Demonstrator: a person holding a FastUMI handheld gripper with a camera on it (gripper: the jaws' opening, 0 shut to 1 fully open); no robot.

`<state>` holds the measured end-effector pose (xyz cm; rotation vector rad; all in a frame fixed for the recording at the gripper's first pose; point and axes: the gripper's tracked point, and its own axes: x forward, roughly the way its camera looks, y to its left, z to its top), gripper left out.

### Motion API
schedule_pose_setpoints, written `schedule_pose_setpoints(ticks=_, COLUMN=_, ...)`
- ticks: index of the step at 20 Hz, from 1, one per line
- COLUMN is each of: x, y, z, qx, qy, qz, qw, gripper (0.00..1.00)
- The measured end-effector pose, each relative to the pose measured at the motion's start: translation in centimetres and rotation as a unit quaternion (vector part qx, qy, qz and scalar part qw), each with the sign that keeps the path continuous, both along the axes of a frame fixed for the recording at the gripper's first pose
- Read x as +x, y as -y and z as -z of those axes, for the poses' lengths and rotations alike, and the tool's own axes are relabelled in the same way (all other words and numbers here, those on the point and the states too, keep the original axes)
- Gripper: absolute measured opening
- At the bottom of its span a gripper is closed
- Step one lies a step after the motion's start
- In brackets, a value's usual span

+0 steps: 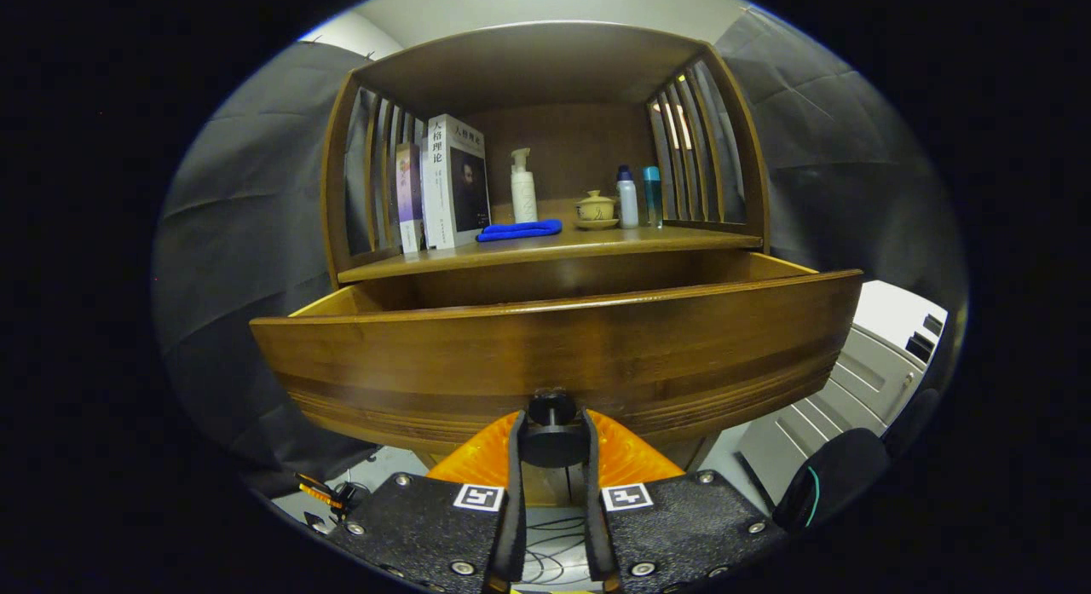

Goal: Pull open the drawer, take out the items inside it, and place them on the countertop above the cabinet.

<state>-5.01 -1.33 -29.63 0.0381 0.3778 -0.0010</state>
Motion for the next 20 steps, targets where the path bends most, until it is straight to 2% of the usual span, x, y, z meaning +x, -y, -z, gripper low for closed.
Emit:
schedule_pose_setpoints(ticks=6, x=-3.9, y=-0.2, z=-0.1, qx=-0.010, qy=-0.018, qz=-0.011, qw=1.000, gripper=0.28)
schedule_pose_setpoints(ticks=11, x=-4.4, y=-0.5, z=0.1, qx=-0.010, qy=-0.017, qz=-0.014, qw=1.000, gripper=0.30)
schedule_pose_setpoints(ticks=15, x=-4.5, y=-0.8, z=-0.3, qx=-0.006, qy=-0.023, qz=-0.023, qw=0.999, gripper=0.59)
schedule_pose_setpoints(ticks=20, x=-4.2, y=-1.9, z=-5.6, qx=-0.007, qy=0.020, qz=-0.058, qw=0.998, gripper=0.95)
